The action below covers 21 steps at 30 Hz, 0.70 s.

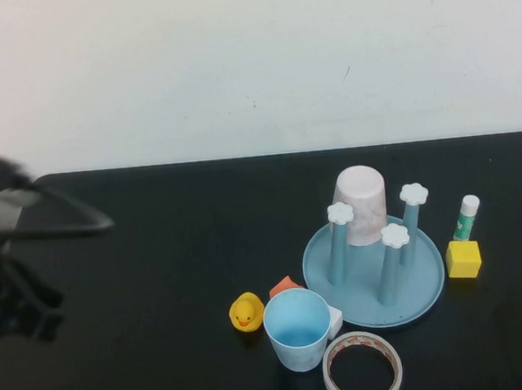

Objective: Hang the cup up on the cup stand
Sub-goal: Pick up the cup from the table

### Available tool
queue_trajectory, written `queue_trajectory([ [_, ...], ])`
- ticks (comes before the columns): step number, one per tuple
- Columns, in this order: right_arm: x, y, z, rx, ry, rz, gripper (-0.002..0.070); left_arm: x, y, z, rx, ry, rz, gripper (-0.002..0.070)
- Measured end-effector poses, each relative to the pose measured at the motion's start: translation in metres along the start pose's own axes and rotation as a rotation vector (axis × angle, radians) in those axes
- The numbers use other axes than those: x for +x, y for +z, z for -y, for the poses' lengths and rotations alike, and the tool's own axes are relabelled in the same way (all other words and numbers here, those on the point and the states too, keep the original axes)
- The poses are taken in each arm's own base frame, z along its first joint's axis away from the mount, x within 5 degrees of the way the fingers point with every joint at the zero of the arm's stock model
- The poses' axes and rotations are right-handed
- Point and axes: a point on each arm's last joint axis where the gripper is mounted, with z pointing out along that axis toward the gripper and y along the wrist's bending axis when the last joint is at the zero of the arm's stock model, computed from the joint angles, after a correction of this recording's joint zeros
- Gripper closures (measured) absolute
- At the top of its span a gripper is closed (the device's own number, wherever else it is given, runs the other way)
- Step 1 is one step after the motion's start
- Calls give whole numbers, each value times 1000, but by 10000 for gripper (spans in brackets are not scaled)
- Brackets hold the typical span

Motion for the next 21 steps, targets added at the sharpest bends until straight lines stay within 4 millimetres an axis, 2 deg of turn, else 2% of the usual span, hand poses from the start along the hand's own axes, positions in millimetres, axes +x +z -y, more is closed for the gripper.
queue_trajectory([
  [4,0,0,0,0,0,0,678,-25,23,9,5,110,-75,677],
  [9,0,0,0,0,0,0,678,-55,59,36,14,249,-163,677],
  [15,0,0,0,0,-7,0,678,-89,101,65,27,317,-214,659],
  [18,0,0,0,0,-22,0,678,-102,129,76,46,339,-248,566],
  [21,0,0,0,0,-31,0,678,-111,155,85,63,358,-276,388],
])
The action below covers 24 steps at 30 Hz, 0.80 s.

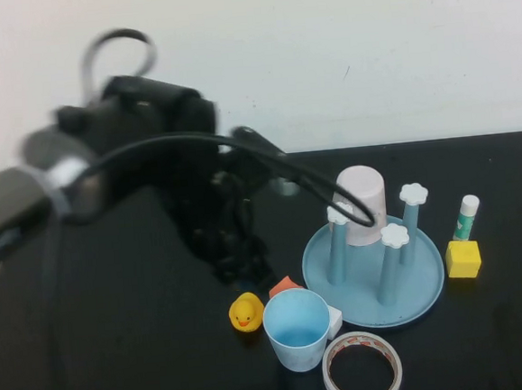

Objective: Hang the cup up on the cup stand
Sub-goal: Pick up the cup from the table

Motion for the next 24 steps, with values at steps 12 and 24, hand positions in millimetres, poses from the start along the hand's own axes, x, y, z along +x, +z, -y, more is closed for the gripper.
queue_trajectory([
  [12,0,0,0,0,-11,0,678,-39,91,-9,70,-68,-85,158],
  [24,0,0,0,-1,-21,-2,678,-34,138,-7,115,-91,-166,413],
])
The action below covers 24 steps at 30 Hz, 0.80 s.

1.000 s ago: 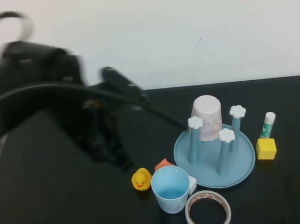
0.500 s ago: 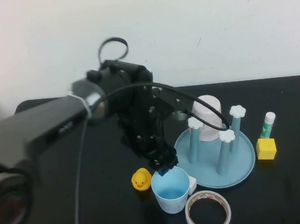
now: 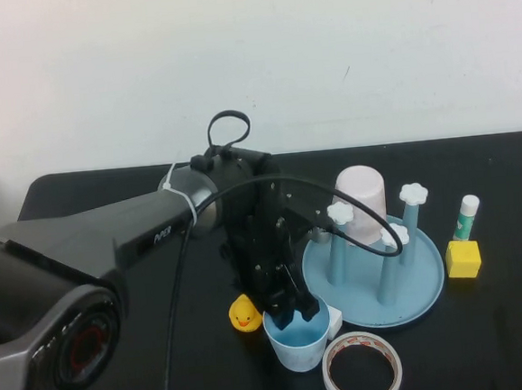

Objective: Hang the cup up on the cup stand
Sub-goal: Pick up the cup from the table, then adjust the cup with two arms

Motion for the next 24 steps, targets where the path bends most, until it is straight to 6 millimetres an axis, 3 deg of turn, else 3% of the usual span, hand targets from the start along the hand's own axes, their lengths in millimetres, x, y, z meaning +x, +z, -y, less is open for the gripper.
queue_trajectory([
  [4,0,0,0,0,-2,0,678,-1,2,-1,-3,0,10,610],
  [8,0,0,0,0,-9,0,678,-3,-10,0,-12,3,45,660],
  [10,0,0,0,0,-8,0,678,-3,-29,3,-20,7,81,663],
  [14,0,0,0,0,-8,0,678,5,-88,11,-47,24,199,664],
  [16,0,0,0,0,-8,0,678,18,-120,18,-63,37,269,664],
  [19,0,0,0,-2,-7,-2,678,45,-151,27,-81,37,361,664],
  [24,0,0,0,-2,-5,-1,678,95,-180,43,-101,22,523,664],
])
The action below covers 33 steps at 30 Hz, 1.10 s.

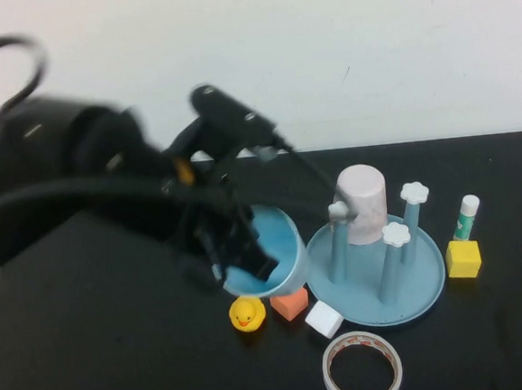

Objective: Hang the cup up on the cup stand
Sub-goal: Adjust the cup with two arms

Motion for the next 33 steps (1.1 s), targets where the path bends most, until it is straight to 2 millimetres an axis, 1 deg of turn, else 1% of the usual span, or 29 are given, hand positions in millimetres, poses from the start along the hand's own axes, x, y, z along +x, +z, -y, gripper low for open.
queue_trajectory([
  [1,0,0,0,0,0,0,678,6,-9,2,-5,-4,34,664],
  [4,0,0,0,-2,1,-1,678,32,-22,8,-26,-15,103,664],
  [7,0,0,0,-2,0,-3,678,58,-31,13,-43,-26,156,664],
  [10,1,0,0,-5,2,-7,678,79,-41,18,-49,-52,227,664],
  [12,1,0,-1,-6,2,-10,678,91,-47,20,-60,-70,287,664],
  [15,1,0,-1,-9,7,-11,678,104,-54,21,-99,-103,431,665],
  [18,1,0,-1,-11,11,-10,678,110,-61,18,-157,-141,601,665],
  [23,1,0,-6,-66,17,-7,678,113,-61,9,-251,-211,818,665],
  [29,-6,-1,-19,-213,43,48,678,104,-55,-2,-321,-282,986,665],
  [32,-9,4,-24,-269,68,4,678,98,-49,-7,-352,-294,1070,665],
  [33,-13,8,-29,-298,50,-39,678,95,-45,-8,-366,-274,1114,665],
])
